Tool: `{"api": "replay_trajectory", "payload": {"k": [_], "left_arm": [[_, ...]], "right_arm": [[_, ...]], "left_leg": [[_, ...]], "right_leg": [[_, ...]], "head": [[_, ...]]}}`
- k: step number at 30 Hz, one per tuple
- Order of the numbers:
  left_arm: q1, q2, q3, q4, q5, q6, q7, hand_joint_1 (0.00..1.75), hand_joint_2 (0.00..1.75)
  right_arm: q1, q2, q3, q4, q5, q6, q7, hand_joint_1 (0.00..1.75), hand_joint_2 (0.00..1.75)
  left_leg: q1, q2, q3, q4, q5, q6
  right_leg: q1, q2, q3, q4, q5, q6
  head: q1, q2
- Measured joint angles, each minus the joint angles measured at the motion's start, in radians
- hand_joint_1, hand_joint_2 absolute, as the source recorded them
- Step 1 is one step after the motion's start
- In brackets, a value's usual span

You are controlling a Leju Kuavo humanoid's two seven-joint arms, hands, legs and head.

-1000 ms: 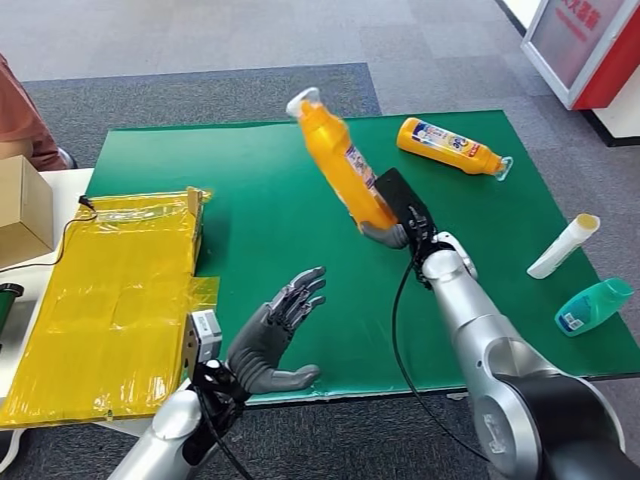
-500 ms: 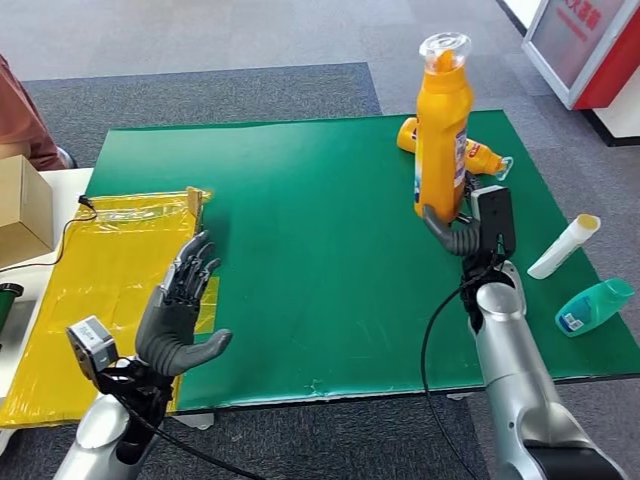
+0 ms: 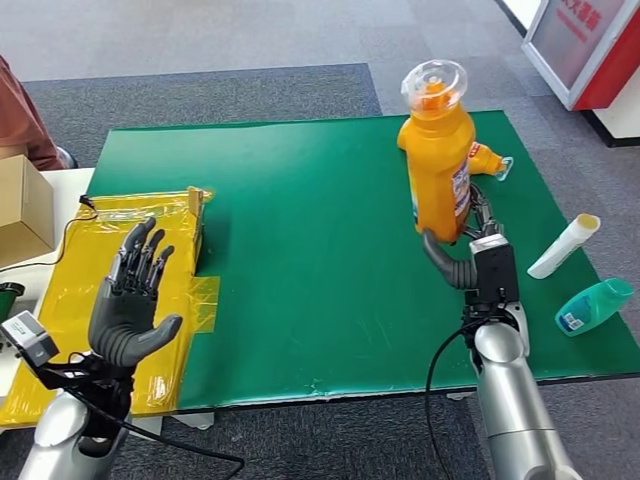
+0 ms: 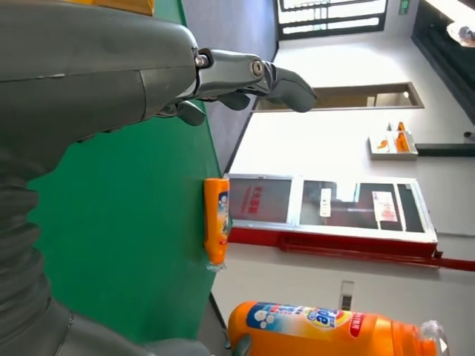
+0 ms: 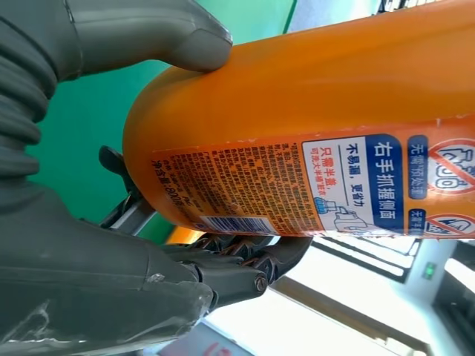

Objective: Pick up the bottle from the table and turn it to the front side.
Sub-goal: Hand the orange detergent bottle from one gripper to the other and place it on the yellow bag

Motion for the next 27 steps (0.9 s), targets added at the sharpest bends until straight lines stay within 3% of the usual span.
{"api": "replay_trajectory", "payload": {"k": [5, 10, 27], "left_arm": [[-0.018, 0.0, 0.004, -0.001, 0.084, -0.062, 0.023, 0.0, 1.75], [-0.086, -0.004, -0.017, 0.012, 0.163, -0.134, 0.071, 0.0, 1.75], [-0.231, -0.01, -0.255, 0.09, 0.228, -0.191, 0.115, 0.0, 1.75]], "right_arm": [[0.05, 0.027, 0.046, -0.062, 0.085, -0.051, -0.062, 1.75, 1.75], [0.065, 0.052, 0.137, -0.101, 0.167, -0.098, -0.085, 1.75, 1.75], [0.053, 0.071, 0.414, -0.182, 0.315, -0.159, -0.067, 1.75, 1.75]], "left_leg": [[0.0, 0.0, 0.0, 0.0, 0.0, 0.0], [0.001, 0.0, 0.0, 0.0, 0.0, -0.001], [0.0, 0.0, 0.0, 0.0, 0.0, -0.001]], "right_leg": [[0.0, 0.0, -0.001, 0.0, 0.0, 0.0], [0.001, 0.0, -0.001, 0.0, 0.0, -0.001], [0.0, 0.0, -0.001, 0.0, 0.0, 0.0]], "head": [[0.0, 0.0], [0.0, 0.0], [0.0, 0.0]]}}
